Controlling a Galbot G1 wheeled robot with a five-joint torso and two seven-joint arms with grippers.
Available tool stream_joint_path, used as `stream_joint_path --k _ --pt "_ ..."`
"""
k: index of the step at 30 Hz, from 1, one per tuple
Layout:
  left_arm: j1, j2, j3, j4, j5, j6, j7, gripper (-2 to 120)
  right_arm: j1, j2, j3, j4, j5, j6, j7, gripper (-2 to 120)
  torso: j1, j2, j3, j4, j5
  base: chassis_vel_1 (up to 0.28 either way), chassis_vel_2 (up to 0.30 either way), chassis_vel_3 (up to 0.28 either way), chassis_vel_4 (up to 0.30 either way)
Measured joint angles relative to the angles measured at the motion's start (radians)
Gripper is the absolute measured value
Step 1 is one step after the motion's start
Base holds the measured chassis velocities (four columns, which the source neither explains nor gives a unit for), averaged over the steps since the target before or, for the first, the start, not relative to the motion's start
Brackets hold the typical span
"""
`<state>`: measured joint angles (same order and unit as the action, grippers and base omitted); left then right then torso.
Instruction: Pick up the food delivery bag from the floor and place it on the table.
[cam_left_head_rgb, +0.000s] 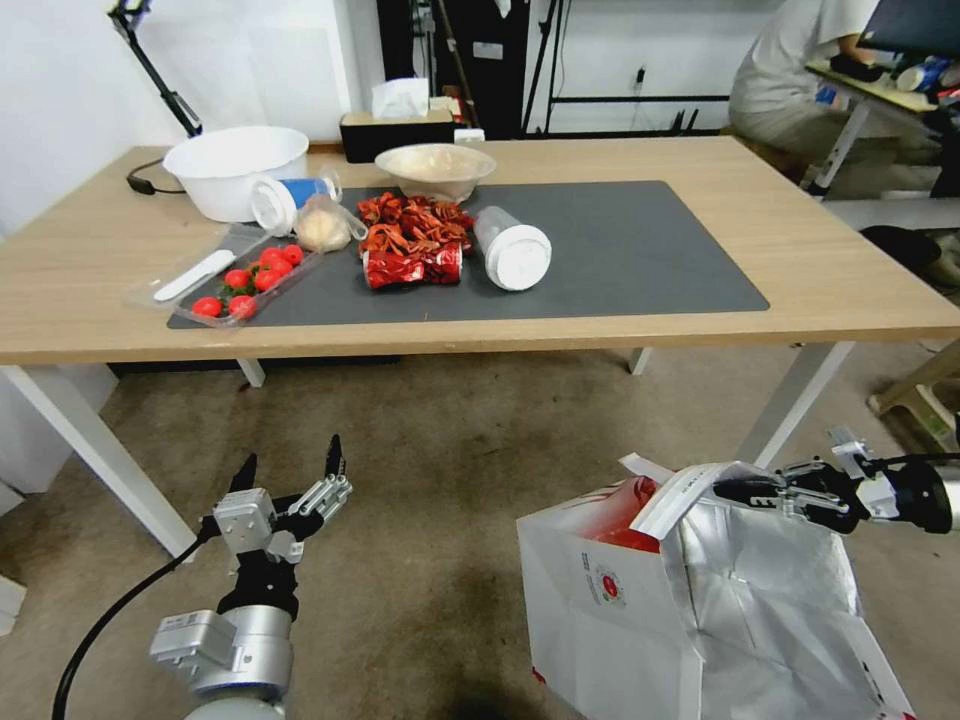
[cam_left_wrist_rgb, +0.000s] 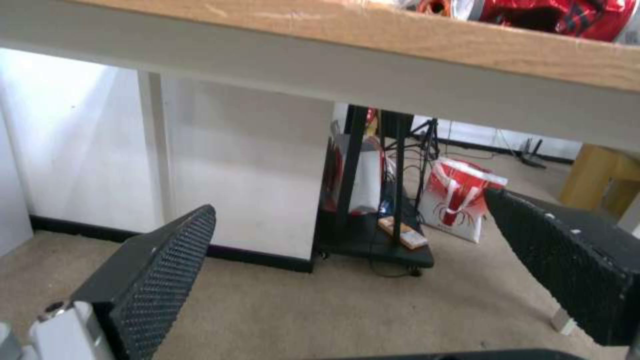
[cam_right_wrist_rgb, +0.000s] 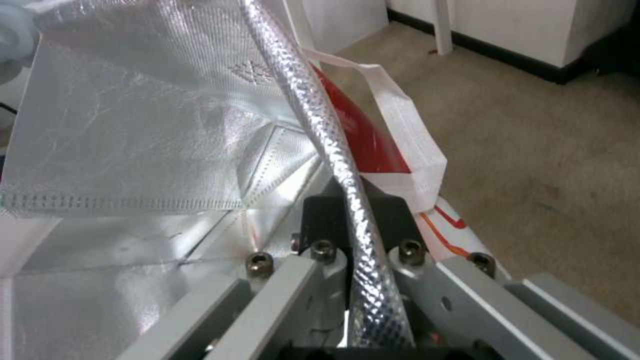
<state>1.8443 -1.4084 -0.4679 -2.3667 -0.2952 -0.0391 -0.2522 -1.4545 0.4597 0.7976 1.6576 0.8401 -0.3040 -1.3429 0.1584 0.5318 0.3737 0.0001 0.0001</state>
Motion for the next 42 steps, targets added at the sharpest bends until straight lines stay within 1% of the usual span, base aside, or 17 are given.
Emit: stream_joint_path --k 6,10,17,20,26,36,39,42 --pt "-0.004 0.000 0.000 0.001 -0.001 0.003 0.000 100 0.004 -0.003 -0.003 -0.003 0.000 0.000 0.000 0 0.011 0.028 0.017 0.0000 0.0000 0.000 0.000 0.000 0.000" --pt "-0.005 0.001 -0.001 0.001 -0.002 0.004 -0.001 100 0.005 -0.004 -0.004 -0.003 0.000 0.000 0.001 0 0.015 0.038 0.023 0.0000 0.0000 0.000 0.000 0.000 0.000" --pt "-0.007 0.001 -0.003 -0.003 -0.006 0.007 -0.004 100 0.003 -0.005 -0.005 -0.002 0.000 0.000 0.001 0 0.028 0.074 0.046 0.0000 -0.0001 0.000 0.000 0.000 0.000" --pt "-0.006 0.001 -0.003 -0.004 -0.006 0.007 -0.004 100 0.002 -0.005 -0.005 0.000 0.000 0.000 0.001 0 0.030 0.080 0.049 0.0000 -0.0001 0.000 0.000 0.000 0.000" --pt "-0.003 0.000 -0.003 -0.007 -0.006 0.007 -0.005 100 -0.002 -0.004 -0.001 0.006 -0.001 0.000 0.001 0 0.043 0.111 0.068 0.0000 0.0000 0.000 0.000 0.000 0.000" --pt "-0.002 -0.001 -0.003 -0.008 -0.005 0.007 -0.006 100 0.000 -0.007 0.000 0.006 -0.004 0.000 0.001 0 0.059 0.149 0.090 -0.0001 -0.0001 0.000 0.000 0.000 0.000" --pt "-0.003 -0.001 -0.003 -0.008 -0.005 0.007 -0.006 100 0.001 -0.008 0.000 0.005 -0.004 0.001 0.001 0 0.066 0.167 0.101 0.0000 -0.0001 0.000 0.000 0.000 0.000" --pt "-0.003 -0.001 -0.003 -0.008 -0.005 0.008 -0.006 100 0.001 -0.008 0.000 0.005 -0.003 0.001 0.002 0 0.069 0.175 0.106 0.0000 -0.0001 0.000 0.000 0.000 0.000"
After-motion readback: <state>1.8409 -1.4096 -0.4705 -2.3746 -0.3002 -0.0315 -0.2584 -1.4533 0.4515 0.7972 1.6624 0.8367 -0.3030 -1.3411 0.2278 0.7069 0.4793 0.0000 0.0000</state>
